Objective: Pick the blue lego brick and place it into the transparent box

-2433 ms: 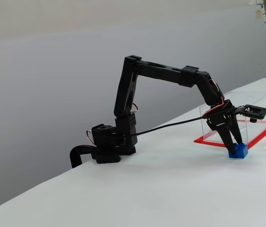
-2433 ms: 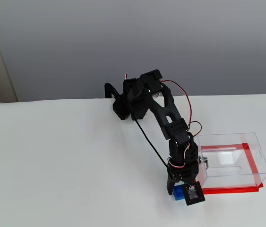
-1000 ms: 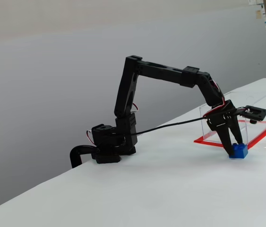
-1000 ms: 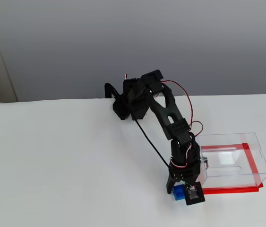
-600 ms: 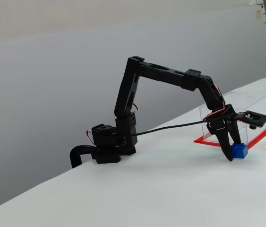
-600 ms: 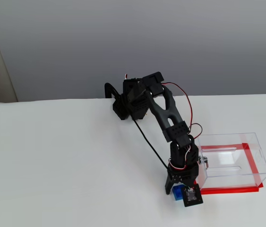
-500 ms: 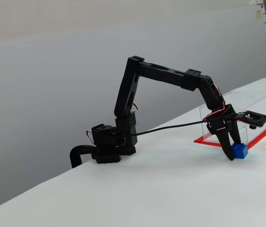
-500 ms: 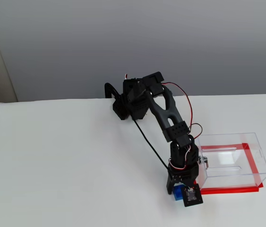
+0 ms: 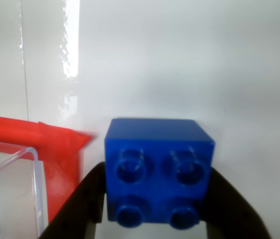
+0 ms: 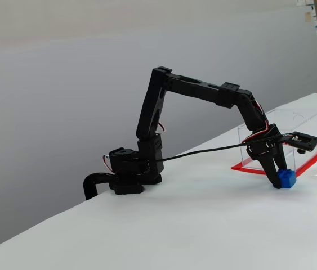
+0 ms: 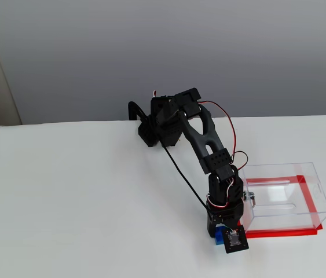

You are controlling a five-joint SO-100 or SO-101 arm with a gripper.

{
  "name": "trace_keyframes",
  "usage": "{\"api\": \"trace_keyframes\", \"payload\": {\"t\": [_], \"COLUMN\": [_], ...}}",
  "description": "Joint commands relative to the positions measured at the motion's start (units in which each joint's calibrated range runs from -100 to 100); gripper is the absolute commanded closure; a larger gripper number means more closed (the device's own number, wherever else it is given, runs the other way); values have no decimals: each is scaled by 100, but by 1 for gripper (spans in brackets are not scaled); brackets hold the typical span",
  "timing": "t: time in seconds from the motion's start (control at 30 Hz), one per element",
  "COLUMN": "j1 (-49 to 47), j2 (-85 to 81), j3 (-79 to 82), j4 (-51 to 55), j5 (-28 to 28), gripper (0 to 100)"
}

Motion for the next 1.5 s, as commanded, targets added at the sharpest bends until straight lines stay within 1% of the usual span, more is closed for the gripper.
{"api": "trace_keyframes", "payload": {"t": [0.0, 0.33, 0.53, 0.87, 1.13, 1.47], "j1": [52, 185, 392, 370, -140, -1345], "j2": [-314, -1307, -1867, -2868, -3530, -3971], "j3": [-330, -230, -239, -239, -239, -239], "j4": [-47, -21, 258, 423, 423, 423], "j5": [-10, 5, 37, 32, 47, 52], "gripper": [85, 85, 85, 85, 85, 85]}}
